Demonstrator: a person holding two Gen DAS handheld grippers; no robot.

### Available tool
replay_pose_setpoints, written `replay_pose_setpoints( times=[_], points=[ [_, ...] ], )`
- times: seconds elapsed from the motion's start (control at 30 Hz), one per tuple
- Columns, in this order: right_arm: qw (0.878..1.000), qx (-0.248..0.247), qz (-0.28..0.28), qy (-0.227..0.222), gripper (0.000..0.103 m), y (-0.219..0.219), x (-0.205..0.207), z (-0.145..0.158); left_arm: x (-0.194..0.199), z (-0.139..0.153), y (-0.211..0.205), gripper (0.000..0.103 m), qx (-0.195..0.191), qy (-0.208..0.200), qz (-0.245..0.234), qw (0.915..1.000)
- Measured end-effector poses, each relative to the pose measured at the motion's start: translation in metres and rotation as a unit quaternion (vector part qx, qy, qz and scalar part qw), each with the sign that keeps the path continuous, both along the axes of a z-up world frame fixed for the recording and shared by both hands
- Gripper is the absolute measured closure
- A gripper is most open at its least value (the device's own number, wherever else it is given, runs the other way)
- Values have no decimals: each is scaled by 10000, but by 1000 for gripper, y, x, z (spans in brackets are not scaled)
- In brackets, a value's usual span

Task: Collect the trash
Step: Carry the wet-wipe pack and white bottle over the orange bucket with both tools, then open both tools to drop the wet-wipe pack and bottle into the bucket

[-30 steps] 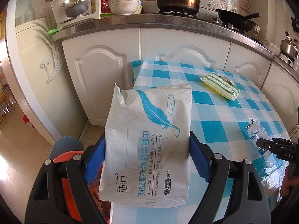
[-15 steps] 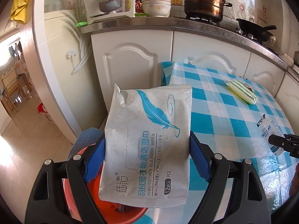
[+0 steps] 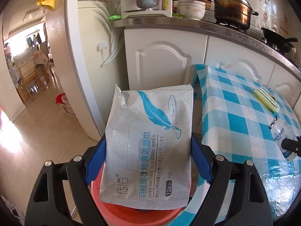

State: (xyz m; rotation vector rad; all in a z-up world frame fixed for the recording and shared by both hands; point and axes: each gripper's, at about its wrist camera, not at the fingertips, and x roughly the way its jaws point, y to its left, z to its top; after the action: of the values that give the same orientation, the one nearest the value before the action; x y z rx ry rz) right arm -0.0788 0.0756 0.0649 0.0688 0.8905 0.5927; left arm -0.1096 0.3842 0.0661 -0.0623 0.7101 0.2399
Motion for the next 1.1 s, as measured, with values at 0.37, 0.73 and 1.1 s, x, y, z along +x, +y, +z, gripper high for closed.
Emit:
replay_pose_setpoints(
  times=[0.37,0.73,1.1],
  points=[
    [9961,93,880,34,59,83,-1,13,-15,-3,42,20,-9,-6,450,9990],
    [9886,137,1484,231,59,155,7,8,-24,-15,70,20,-74,100,699,9975],
    [9846,106,1637,598,59,193,22,-12,-24,-41,80,20,-274,326,752,9963]
  ],
)
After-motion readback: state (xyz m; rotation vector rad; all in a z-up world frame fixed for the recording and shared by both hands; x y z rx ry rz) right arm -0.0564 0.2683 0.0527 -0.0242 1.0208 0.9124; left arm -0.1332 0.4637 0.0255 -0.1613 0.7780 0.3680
